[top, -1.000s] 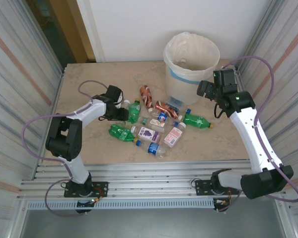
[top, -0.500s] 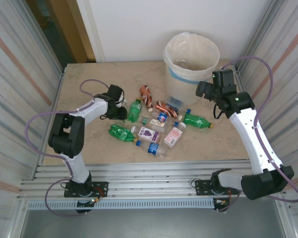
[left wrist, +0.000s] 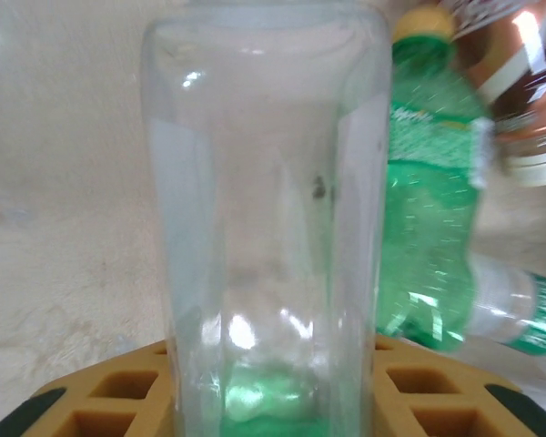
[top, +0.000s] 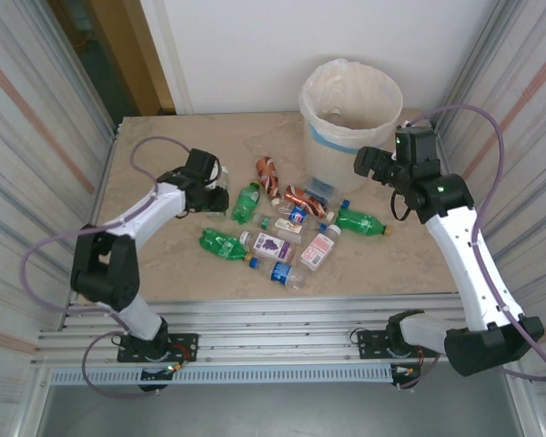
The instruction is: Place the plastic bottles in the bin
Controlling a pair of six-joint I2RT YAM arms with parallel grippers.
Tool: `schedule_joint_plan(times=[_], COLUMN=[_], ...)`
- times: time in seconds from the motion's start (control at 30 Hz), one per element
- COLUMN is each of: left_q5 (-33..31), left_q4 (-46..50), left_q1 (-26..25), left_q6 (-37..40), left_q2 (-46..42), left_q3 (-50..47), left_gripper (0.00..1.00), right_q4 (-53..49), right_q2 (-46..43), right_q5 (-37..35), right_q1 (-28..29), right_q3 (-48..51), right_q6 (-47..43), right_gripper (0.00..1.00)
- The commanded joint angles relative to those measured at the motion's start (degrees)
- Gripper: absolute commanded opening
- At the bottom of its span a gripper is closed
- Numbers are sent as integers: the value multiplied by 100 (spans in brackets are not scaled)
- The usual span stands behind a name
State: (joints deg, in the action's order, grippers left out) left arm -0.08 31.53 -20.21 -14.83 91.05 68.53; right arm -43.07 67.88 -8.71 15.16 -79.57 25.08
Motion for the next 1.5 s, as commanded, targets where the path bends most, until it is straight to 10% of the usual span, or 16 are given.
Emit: schedule_joint_plan(times=[0.0,0.3,0.93,1.33,1.47], left_q5=[55,1263,2295,2161,2033], left_q4=[-98,-1736,-2953,-2971,-2927], left_q1=[-16,-454,-1255,-1337,-1332], left_q6=[112,737,974,895,779], left_q2=[-823,-2737,-3116,-3061,-3076], left_q3=[-205,-1352,-1679,-1598,-1572], left_gripper=[22,21,21,22,49], right_q4=[431,1409,1826,1619,1553], right_q2=[-155,314,1960,2258,2239], right_q5=[920,2896,3732,3671,3515], right_q1=[51,423,1994,2123,2106], right_q3=[99,-72,-1341,-1520,-1540], right_q6=[106,525,507,437,419], right_gripper=[98,93,79,38,23])
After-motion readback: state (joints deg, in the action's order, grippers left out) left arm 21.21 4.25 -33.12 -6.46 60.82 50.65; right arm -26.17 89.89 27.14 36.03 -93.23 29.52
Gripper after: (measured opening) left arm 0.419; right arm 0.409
